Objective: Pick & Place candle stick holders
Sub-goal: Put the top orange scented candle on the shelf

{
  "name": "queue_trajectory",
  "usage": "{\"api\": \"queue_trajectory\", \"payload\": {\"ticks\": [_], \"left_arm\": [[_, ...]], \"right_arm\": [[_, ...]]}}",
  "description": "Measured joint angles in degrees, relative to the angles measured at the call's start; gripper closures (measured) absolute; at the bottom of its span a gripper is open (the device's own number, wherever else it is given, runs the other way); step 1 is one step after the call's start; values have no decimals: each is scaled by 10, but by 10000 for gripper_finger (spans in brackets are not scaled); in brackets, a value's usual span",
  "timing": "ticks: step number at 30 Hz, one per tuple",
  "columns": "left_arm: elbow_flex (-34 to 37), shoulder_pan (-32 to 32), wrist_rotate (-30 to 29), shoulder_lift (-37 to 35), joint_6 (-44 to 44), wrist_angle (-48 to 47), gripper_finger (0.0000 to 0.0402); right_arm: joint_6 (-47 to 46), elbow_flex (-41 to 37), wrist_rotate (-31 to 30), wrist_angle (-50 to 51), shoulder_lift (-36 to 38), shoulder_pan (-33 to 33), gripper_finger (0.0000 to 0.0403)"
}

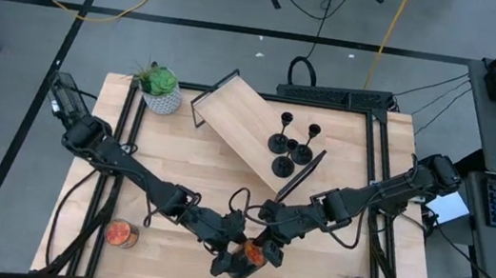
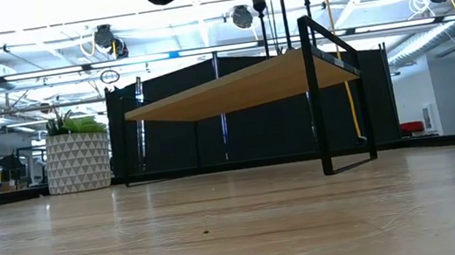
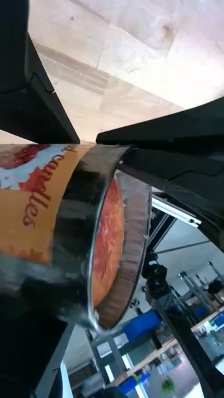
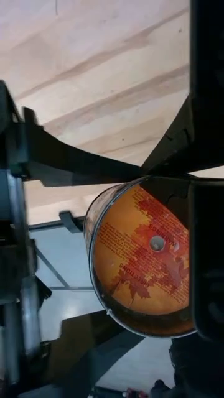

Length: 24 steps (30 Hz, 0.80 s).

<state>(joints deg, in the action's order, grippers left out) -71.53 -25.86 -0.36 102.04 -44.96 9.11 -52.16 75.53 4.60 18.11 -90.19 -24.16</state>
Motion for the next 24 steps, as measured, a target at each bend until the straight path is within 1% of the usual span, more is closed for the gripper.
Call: {"api": "queue_trajectory", "payload": {"ticks": [4,11,15,20,24], "left_arm": [[0,-1,-5,0,2,2,2],[0,-10,-57,0,-2,1,2],[0,-15,-59,0,18,-1,4],[0,-20,-59,0,23,-6,4],[0,-19,-68,0,24,-6,5]], "right_arm": [[5,0,2,-4,0,8,403],[17,0,14,-7,0,18,403],[22,0,17,-16,0,24,403],[30,0,32,-38,0,30,403],[34,0,43,-33,0,32,403]]}}
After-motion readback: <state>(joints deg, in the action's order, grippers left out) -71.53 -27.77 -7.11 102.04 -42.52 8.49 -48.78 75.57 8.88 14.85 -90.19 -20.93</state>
